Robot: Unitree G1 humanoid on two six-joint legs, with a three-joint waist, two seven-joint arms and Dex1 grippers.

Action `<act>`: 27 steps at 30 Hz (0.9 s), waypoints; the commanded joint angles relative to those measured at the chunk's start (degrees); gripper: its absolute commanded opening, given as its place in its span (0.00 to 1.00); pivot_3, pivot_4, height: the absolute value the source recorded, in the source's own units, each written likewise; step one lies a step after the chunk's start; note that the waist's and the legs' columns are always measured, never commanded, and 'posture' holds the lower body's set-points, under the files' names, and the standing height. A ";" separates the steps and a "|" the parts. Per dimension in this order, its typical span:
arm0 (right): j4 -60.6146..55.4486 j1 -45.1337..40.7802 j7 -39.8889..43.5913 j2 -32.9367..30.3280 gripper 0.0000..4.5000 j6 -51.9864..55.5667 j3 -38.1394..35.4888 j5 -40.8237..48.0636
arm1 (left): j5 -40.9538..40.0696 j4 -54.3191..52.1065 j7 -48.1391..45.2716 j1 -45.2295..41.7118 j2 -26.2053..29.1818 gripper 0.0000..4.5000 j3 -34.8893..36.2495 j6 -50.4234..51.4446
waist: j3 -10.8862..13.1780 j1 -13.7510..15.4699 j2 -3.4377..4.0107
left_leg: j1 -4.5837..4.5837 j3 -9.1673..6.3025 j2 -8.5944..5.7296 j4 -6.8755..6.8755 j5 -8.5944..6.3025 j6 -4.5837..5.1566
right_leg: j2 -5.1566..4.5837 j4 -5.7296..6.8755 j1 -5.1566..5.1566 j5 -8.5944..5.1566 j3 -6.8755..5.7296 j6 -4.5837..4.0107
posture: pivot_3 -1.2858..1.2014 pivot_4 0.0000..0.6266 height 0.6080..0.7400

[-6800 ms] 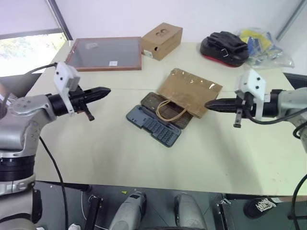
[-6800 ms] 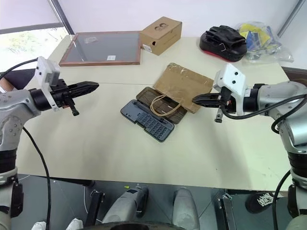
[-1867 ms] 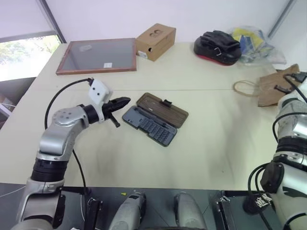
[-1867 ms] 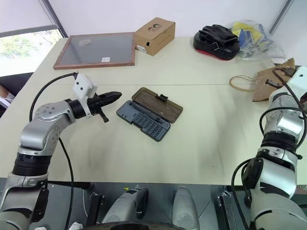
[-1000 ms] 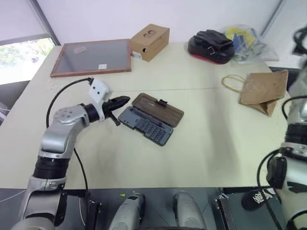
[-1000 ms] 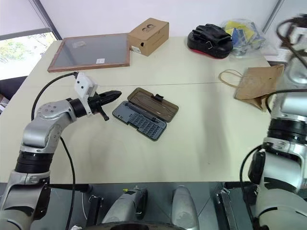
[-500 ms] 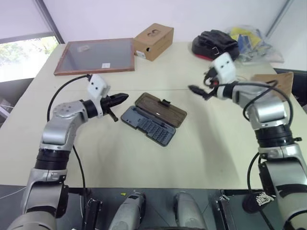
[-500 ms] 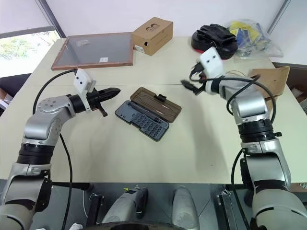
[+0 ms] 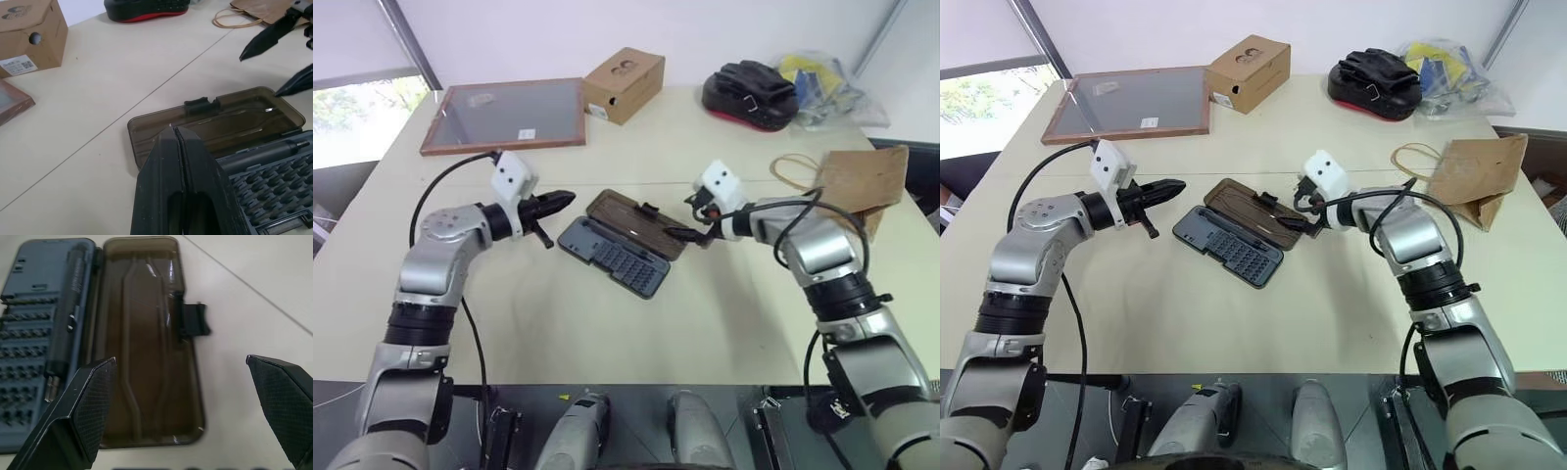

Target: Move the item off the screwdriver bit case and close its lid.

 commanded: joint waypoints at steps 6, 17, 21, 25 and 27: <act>7.55 -1.32 -5.16 4.74 0.99 -4.65 -1.78 -3.74 | -0.12 -3.89 0.83 1.27 0.86 0.00 1.23 0.28 | 0.00 0.00 -0.01 | 0.00 0.00 0.00 0.00 0.00 0.00 | 0.00 0.00 -0.01 0.01 0.00 -0.01 | 0.52 0.24 1.00; 22.92 -5.53 -8.14 7.69 0.99 -14.42 -2.71 -7.53 | -0.05 -6.37 2.77 2.95 0.97 0.00 1.64 1.14 | 0.00 -0.11 -0.01 | 0.00 0.00 0.00 -0.01 0.02 -0.03 | 0.01 0.02 -0.02 0.02 0.01 -0.03 | 0.52 0.24 1.00; 23.83 -5.14 -6.96 8.37 0.87 -15.04 -2.21 -8.15 | -0.13 -6.77 3.25 3.48 1.26 0.00 1.98 1.04 | 0.00 -0.21 0.00 | 0.00 0.00 0.00 -0.01 0.02 -0.03 | 0.01 0.02 -0.02 0.02 0.01 -0.03 | 0.52 0.24 1.00; 22.17 -3.82 -5.67 8.83 0.45 -14.98 -1.07 -9.32 | -0.19 -6.73 3.47 3.76 1.65 0.00 2.36 0.63 | -0.01 -0.14 0.00 | 0.01 0.00 0.01 0.00 0.02 -0.03 | 0.02 0.03 -0.02 0.03 0.01 -0.04 | 0.52 0.24 1.00; 21.22 -3.19 -5.05 8.94 0.20 -14.77 -0.68 -9.62 | -0.14 -6.51 3.60 3.66 1.70 0.00 2.38 0.38 | -0.01 -0.12 0.00 | 0.01 0.00 0.01 0.01 0.02 -0.03 | 0.01 0.03 -0.01 0.03 0.01 -0.04 | 0.52 0.24 1.00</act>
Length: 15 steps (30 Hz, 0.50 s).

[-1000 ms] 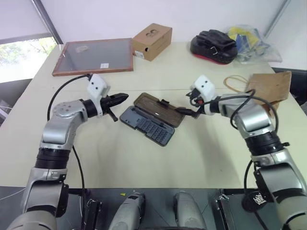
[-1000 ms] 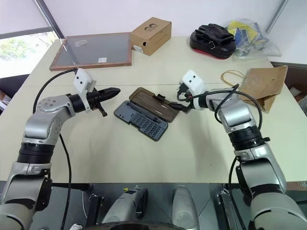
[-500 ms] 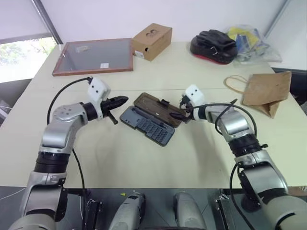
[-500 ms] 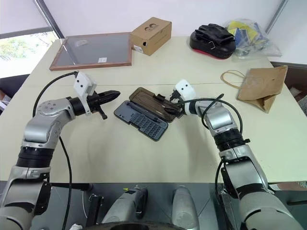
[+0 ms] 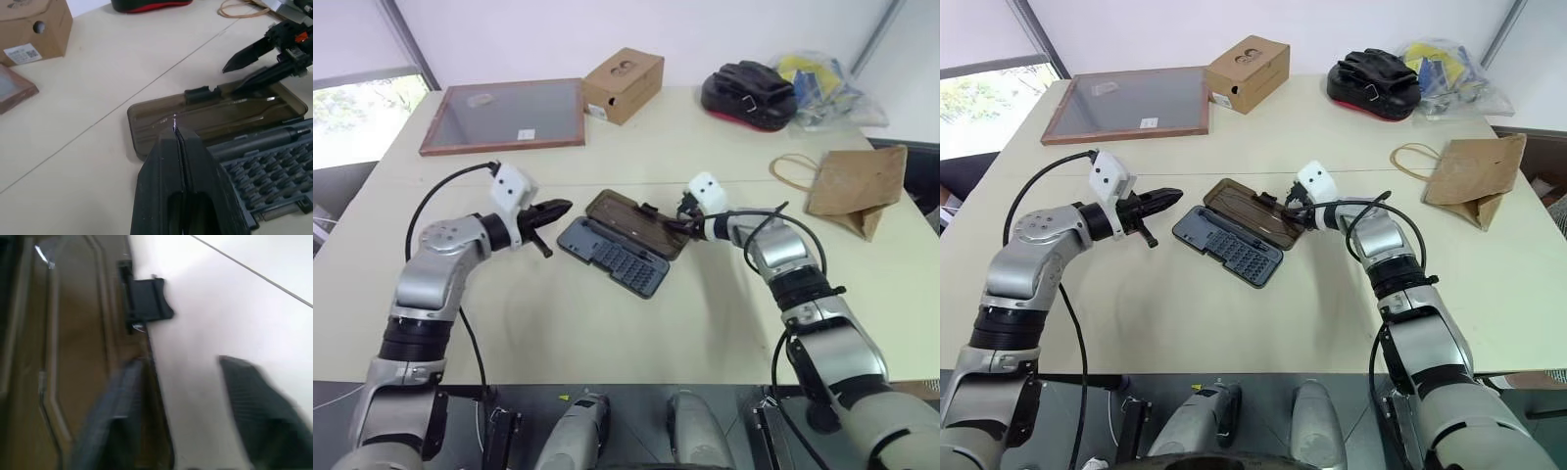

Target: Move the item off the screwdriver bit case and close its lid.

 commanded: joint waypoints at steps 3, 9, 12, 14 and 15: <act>-3.16 1.52 1.49 0.16 0.00 0.39 0.89 -1.74 | -0.04 -1.30 0.58 -0.75 0.87 0.00 2.10 -1.23 | -0.02 -0.11 -0.03 | 0.01 -0.01 0.00 0.00 -0.01 0.01 | 0.01 0.00 0.00 0.01 0.00 -0.01 | 0.52 0.24 1.00; -5.28 2.19 3.19 -0.47 0.00 0.36 1.57 -2.94 | 0.16 -0.52 0.76 -1.20 1.05 0.00 2.33 -1.98 | -0.03 -0.02 -0.03 | 0.02 0.01 0.02 -0.01 0.00 0.00 | 0.02 0.00 -0.02 0.04 0.00 -0.04 | 0.52 0.24 1.00; -6.57 2.22 5.15 -1.74 0.00 -3.10 2.71 -4.33 | 0.17 -0.35 0.81 -1.25 1.02 0.00 2.31 -2.26 | -0.02 -0.02 -0.02 | 0.02 0.00 0.02 -0.02 0.00 0.00 | 0.02 -0.01 -0.02 0.04 0.00 -0.04 | 0.52 0.24 1.00; -7.09 1.88 6.57 -2.78 0.00 -7.67 3.39 -5.50 | 0.15 -0.27 0.82 -1.27 1.00 0.00 2.29 -2.42 | -0.02 -0.02 -0.02 | 0.02 0.01 0.02 -0.02 0.00 0.00 | 0.01 -0.01 -0.02 0.04 0.00 -0.04 | 0.52 0.24 1.00; -7.19 1.69 7.32 -3.26 0.00 -9.86 3.70 -5.96 | 0.15 -0.25 0.81 -1.27 0.99 0.00 2.28 -2.45 | -0.02 -0.02 -0.02 | 0.02 0.02 0.02 -0.02 0.00 0.00 | 0.01 -0.02 -0.02 0.04 0.00 -0.03 | 0.52 0.24 1.00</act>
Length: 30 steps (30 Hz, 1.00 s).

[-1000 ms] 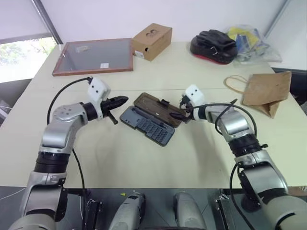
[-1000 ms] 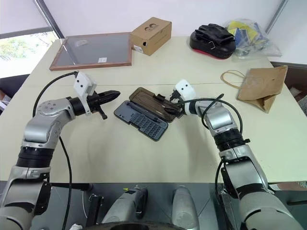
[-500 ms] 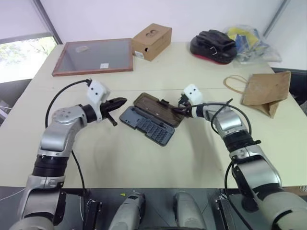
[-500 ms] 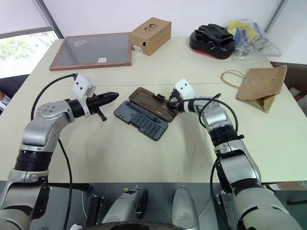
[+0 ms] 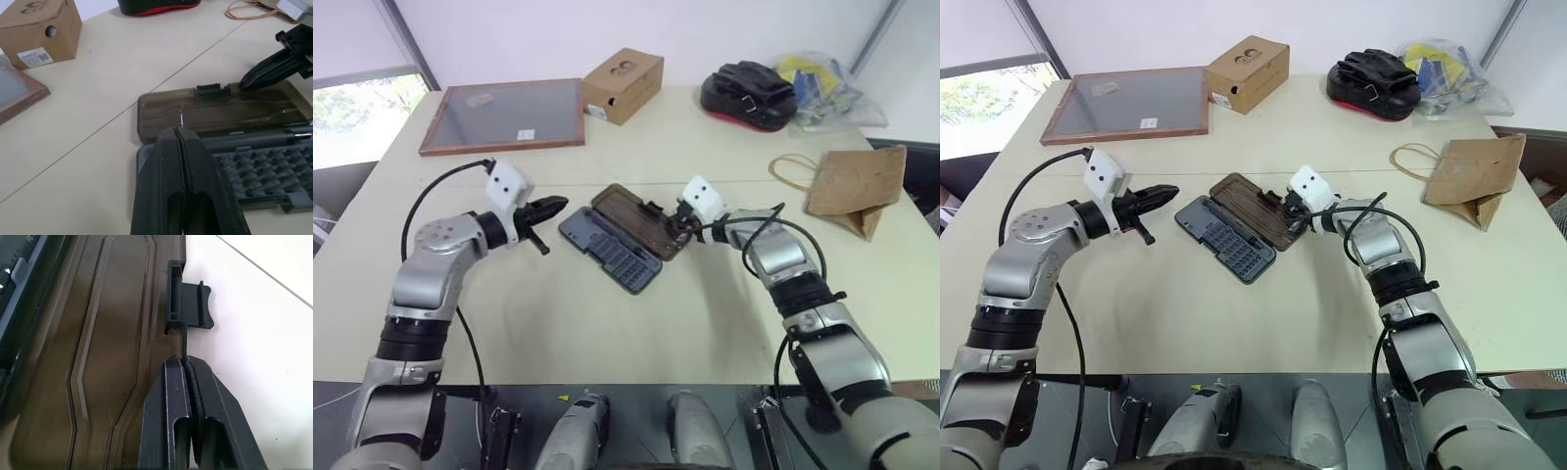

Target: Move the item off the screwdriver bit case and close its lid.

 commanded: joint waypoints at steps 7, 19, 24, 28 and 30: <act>-1.24 -5.42 13.15 -4.73 0.00 -26.94 4.28 -4.01 | 0.25 0.18 -0.06 -1.80 0.59 0.00 1.55 -1.58 | 0.01 -0.14 -0.01 | 0.00 0.01 0.01 -0.01 0.00 0.00 | 0.01 -0.01 -0.01 0.00 0.00 0.01 | 0.52 0.24 1.00; 14.38 -14.32 15.93 -2.09 0.00 -47.74 6.34 -8.52 | 0.17 -0.79 0.44 -1.16 0.56 0.00 1.74 -1.39 | 0.02 -0.08 -0.01 | 0.00 -0.01 0.01 -0.04 0.08 -0.13 | 0.01 -0.01 -0.02 0.00 0.00 0.00 | 0.52 0.24 1.00; 19.98 -15.92 13.63 -1.12 0.00 -53.13 7.46 -11.94 | 0.07 -1.59 0.95 -0.57 0.67 0.00 1.96 -1.10 | 0.02 -0.08 -0.01 | 0.00 -0.01 0.01 -0.04 0.13 -0.23 | 0.01 -0.01 -0.02 0.00 0.01 0.00 | 0.52 0.24 1.00; 22.57 -15.96 12.65 -0.14 0.00 -55.39 7.66 -13.01 | -0.20 -2.70 1.30 0.39 0.89 0.00 2.23 -0.78 | 0.02 -0.12 -0.01 | 0.00 -0.01 0.01 -0.06 0.14 -0.24 | 0.02 -0.01 -0.04 0.00 0.02 0.00 | 0.52 0.24 1.00; 22.67 -15.85 12.74 0.09 0.00 -55.69 7.44 -12.94 | -0.34 -3.39 1.52 0.93 0.98 0.00 2.41 -0.53 | 0.02 -0.16 -0.01 | 0.00 -0.01 0.01 -0.07 0.14 -0.25 | 0.02 -0.01 -0.04 0.00 0.02 0.00 | 0.52 0.24 1.00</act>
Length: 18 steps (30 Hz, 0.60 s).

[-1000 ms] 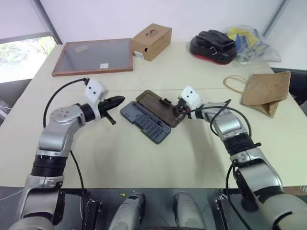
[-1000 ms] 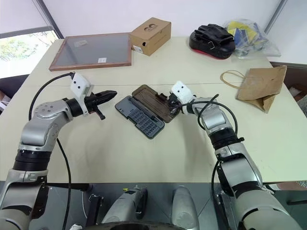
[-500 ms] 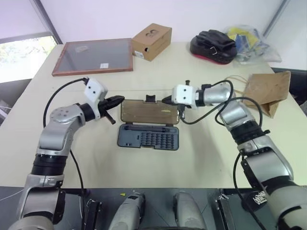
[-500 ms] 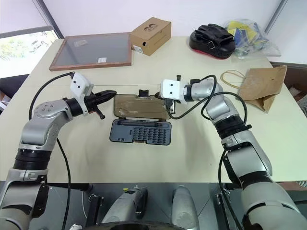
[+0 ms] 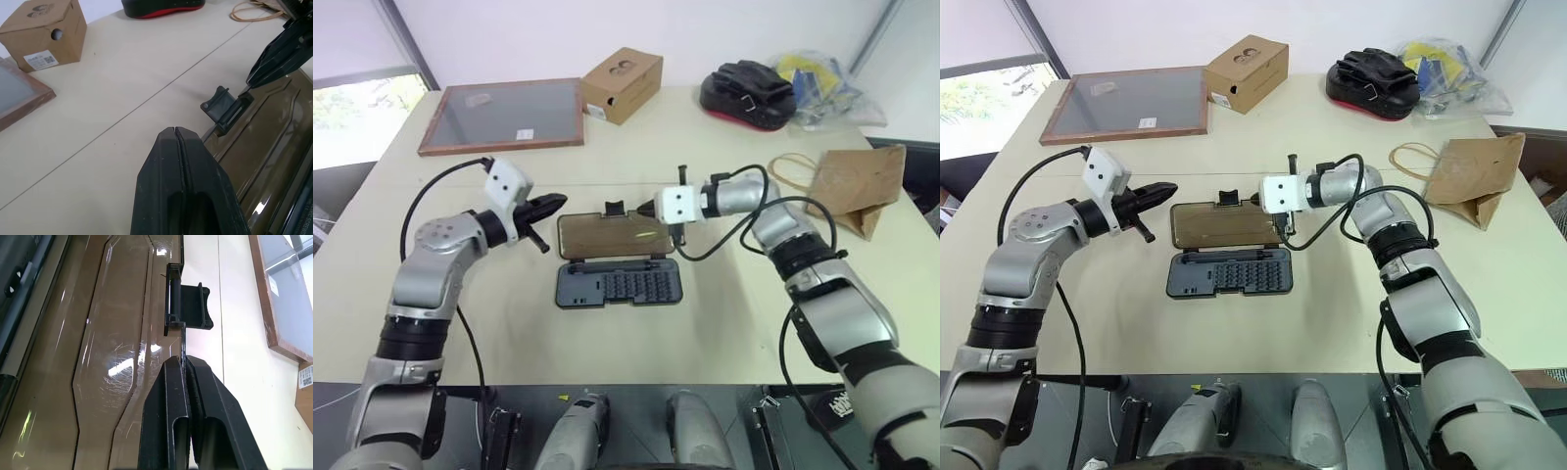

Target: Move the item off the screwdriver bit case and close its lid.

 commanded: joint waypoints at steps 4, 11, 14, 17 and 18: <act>0.47 -1.39 -0.53 0.54 0.00 -3.22 0.23 -1.18 | -0.39 -3.20 0.63 0.82 0.93 0.00 2.34 -0.21 | 0.00 0.00 0.00 | 0.00 0.00 0.00 -0.03 0.01 -0.01 | 0.00 0.00 -0.01 0.00 0.00 0.00 | 0.52 0.24 1.00; 0.05 0.13 -1.80 0.03 0.00 -4.44 0.45 -2.13 | -0.43 -3.43 1.00 0.84 0.47 0.00 2.05 -0.08 | 0.00 0.00 0.00 | 0.00 0.00 0.00 -0.03 0.01 -0.02 | 0.00 0.00 -0.02 0.00 0.01 0.00 | 0.52 0.24 1.00; 0.13 0.84 -4.23 -0.42 0.00 -4.89 0.50 -3.43 | -0.67 -3.56 0.75 1.00 0.39 0.00 1.70 0.26 | 0.00 0.04 0.00 | 0.00 0.00 0.00 -0.04 0.01 -0.02 | 0.00 0.00 -0.02 0.00 0.01 0.00 | 0.52 0.24 1.00; -0.20 1.65 -5.11 -0.84 0.22 -4.46 0.01 -3.48 | -0.96 -4.08 0.35 1.36 0.50 0.00 1.48 0.80 | 0.00 0.09 0.00 | 0.00 0.00 0.00 -0.04 0.01 -0.02 | 0.00 0.00 -0.02 0.00 0.01 0.00 | 0.52 0.24 1.00; -0.38 1.82 -5.46 -0.89 0.33 -4.35 -0.17 -3.57 | -0.99 -4.14 0.32 1.39 0.49 0.00 1.50 0.90 | 0.00 0.07 0.00 | 0.00 0.00 0.00 -0.04 0.01 -0.02 | 0.00 0.00 -0.02 0.00 0.01 0.00 | 0.52 0.24 1.00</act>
